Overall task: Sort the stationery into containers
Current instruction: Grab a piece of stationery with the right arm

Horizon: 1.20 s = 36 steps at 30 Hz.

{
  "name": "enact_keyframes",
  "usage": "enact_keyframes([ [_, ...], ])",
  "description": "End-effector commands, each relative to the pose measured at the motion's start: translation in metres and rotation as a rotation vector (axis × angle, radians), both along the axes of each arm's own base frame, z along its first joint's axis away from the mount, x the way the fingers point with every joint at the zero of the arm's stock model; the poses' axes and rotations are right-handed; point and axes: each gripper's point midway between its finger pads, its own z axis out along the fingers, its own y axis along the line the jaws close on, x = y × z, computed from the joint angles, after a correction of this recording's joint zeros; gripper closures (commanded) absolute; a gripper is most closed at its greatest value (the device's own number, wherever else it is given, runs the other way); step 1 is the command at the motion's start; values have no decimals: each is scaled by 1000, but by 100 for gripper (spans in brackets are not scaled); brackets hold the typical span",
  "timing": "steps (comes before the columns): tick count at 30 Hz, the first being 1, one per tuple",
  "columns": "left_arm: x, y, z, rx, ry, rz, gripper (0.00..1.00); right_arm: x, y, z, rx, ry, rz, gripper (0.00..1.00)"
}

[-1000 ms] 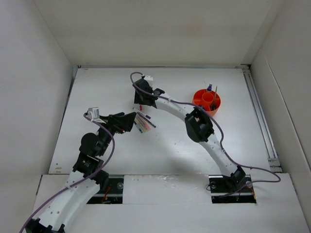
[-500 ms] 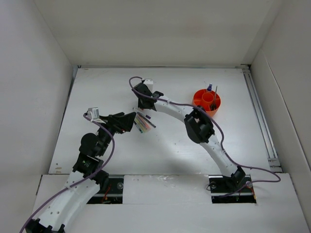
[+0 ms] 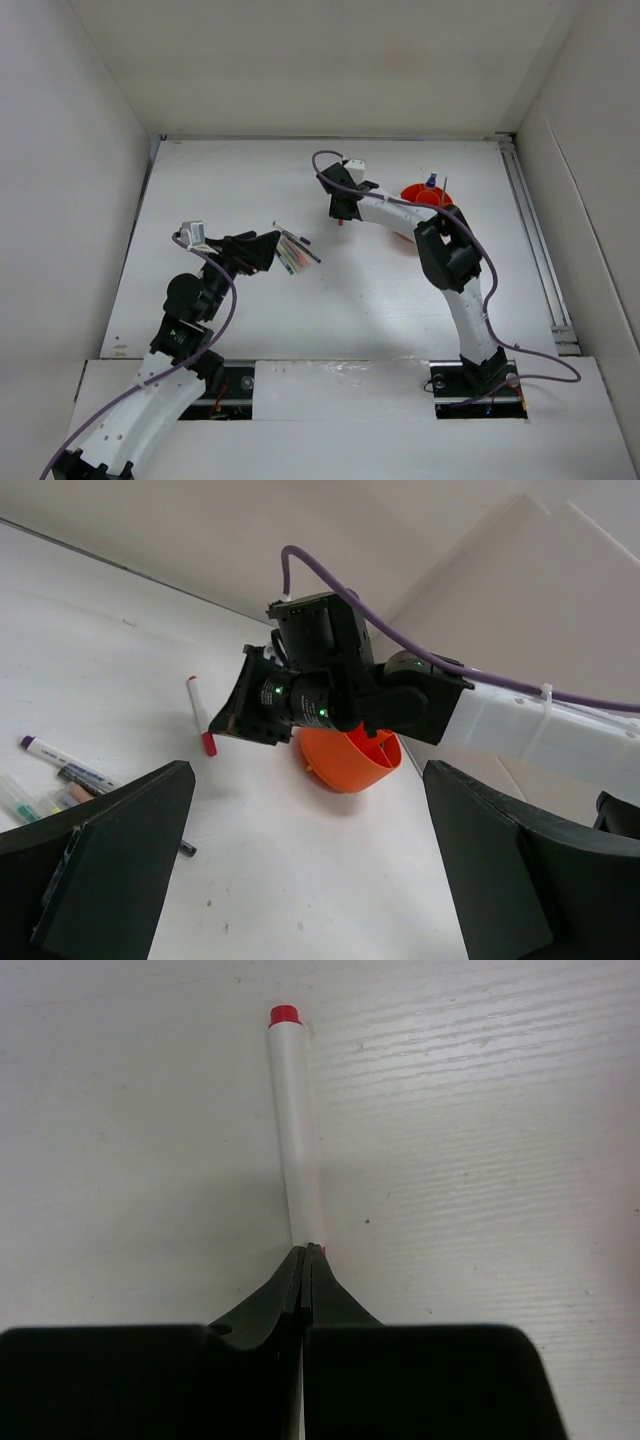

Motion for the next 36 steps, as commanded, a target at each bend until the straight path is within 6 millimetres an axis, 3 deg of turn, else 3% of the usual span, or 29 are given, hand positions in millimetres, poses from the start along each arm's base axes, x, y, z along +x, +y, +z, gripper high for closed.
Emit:
enact_keyframes([
  [1,0,-3,9,-18,-33,-15,0,-2,12,23,54,-45,-2,100],
  [3,0,-3,9,-18,-33,-15,0,-17,5,6,30,-15,-9,100],
  [5,0,-3,9,-18,-33,-15,0,-29,-2,7,48,-2,-20,100],
  [10,-1,-7,7,-15,-36,-37,0,-83,-8,-3,60,56,26,100],
  [12,0,-10,4,-8,-25,-47,0,-91,-6,9,80,42,31,100],
  [15,0,-11,3,-7,-26,-56,0,-92,-7,20,95,25,32,86],
  [16,0,-11,3,-7,-26,-56,0,-92,-7,20,95,25,32,74],
  [19,0,-11,3,-7,-26,-56,0,-87,-4,26,116,23,44,57],
  [24,0,-10,6,-12,-34,-47,0,-71,-8,40,133,-3,36,50],
  [28,1,-10,4,-9,-26,-47,0,-66,-9,25,106,31,36,49],
  [36,3,-11,1,-5,-17,-47,0,-48,-13,14,75,22,16,50],
])
